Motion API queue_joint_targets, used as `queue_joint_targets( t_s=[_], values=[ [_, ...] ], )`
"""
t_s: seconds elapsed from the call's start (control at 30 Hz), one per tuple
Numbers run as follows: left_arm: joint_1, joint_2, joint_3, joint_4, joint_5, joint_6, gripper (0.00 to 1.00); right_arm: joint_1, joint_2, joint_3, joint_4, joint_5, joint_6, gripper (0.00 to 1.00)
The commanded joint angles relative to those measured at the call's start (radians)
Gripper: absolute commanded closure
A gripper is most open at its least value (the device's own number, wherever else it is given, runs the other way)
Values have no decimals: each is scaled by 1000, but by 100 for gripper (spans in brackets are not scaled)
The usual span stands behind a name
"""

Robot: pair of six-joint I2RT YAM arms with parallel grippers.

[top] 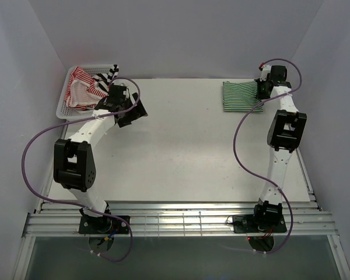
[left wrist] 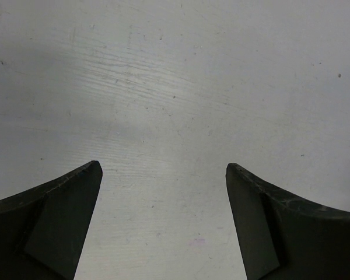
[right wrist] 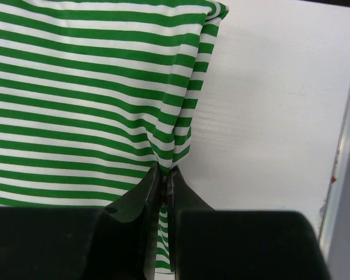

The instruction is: Fold and stack the tank tops

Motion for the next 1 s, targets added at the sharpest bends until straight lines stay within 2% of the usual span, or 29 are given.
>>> queue_joint_targets(
  t_s=[0.0, 0.23, 0.33, 0.37, 0.43, 0.47, 0.67, 0.7, 0.73, 0.97],
  values=[
    [8, 9, 37, -2, -14, 29, 2, -25, 9, 64, 69, 55, -77, 92],
    [8, 33, 68, -12, -14, 42, 2, -42, 44, 94, 168, 85, -123, 92],
    [8, 50, 82, -14, -14, 47, 2, -43, 54, 102, 193, 81, -148, 87],
    [8, 56, 91, -17, -14, 47, 2, -43, 54, 101, 196, 84, -148, 83],
    [8, 64, 102, -18, -14, 47, 2, -43, 49, 94, 204, 90, -148, 68],
    [8, 67, 112, -19, -13, 47, 2, -42, 46, 84, 208, 99, -146, 54],
    [8, 57, 172, -31, -24, 71, 2, -40, -43, 35, 230, 131, -97, 20],
    [6, 50, 189, -34, -39, 76, 2, -40, -90, 1, 236, 128, -90, 6],
    [6, 44, 195, -35, -48, 82, 2, -37, -113, -16, 246, 125, -81, 10],
    [64, -22, 240, -63, -122, 96, 2, 56, -313, -192, 237, 151, -33, 10]
  ],
)
